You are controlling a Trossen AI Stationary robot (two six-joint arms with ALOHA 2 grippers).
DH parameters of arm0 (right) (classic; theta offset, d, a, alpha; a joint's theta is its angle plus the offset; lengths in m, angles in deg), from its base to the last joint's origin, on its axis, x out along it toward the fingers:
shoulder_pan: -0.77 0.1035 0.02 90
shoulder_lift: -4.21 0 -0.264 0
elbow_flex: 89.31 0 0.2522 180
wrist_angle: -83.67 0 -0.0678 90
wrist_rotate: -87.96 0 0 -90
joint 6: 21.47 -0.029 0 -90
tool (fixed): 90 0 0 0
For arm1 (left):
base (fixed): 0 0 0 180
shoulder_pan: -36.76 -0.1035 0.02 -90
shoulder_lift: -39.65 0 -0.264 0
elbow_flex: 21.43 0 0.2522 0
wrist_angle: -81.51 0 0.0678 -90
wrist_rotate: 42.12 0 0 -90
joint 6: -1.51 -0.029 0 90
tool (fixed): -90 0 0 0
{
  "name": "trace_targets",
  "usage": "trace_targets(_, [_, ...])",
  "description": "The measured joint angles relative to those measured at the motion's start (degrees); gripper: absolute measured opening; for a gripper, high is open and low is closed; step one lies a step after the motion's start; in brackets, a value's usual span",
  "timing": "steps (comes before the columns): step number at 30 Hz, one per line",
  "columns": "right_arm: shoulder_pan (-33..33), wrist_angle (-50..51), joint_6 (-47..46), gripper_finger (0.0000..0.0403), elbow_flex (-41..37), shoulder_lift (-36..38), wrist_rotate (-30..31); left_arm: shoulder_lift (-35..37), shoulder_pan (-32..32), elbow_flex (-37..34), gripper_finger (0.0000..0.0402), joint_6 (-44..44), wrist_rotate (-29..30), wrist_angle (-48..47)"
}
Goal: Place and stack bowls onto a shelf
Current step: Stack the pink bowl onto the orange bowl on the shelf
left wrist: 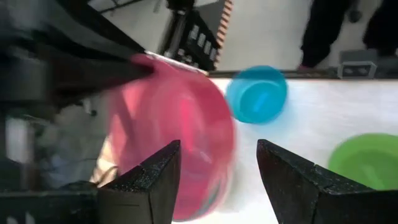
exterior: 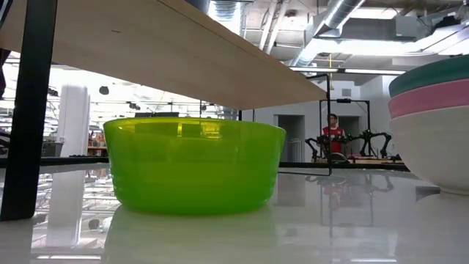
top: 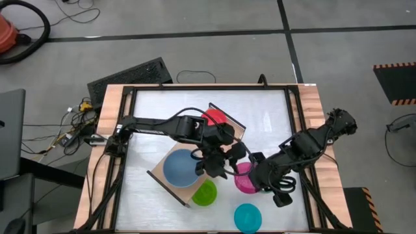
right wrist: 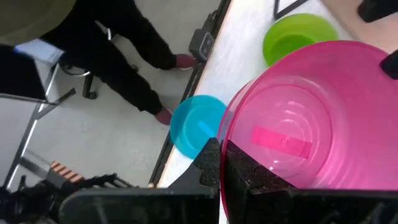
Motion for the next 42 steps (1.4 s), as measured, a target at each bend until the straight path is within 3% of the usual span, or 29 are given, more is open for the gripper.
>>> trace_targets(5, [0.22,-0.29,-0.02,0.0022,0.01,0.00,-2.48,-0.88,0.56,0.02,0.0190,-1.72,0.68,-0.28])
trace_targets(14, [2.20,-0.25,4.08,0.0022,3.35,0.00,-1.36,-1.07,2.14,0.04,0.0145,-4.18,3.79,2.46])
trace_targets(24, [2.10,0.03,7.93,0.0022,3.34,-0.02,-2.01,-0.94,2.29,0.04,0.0021,-8.38,4.19,1.54])
trace_targets(28, [2.10,0.09,7.93,0.0022,3.34,-0.02,-2.07,-0.94,2.43,0.04,0.0008,-8.30,4.30,1.25])
trace_targets(42, [1.36,-0.81,4.58,0.0165,3.34,0.33,-2.98,-0.94,2.64,0.04,0.0000,-8.69,8.71,1.78])
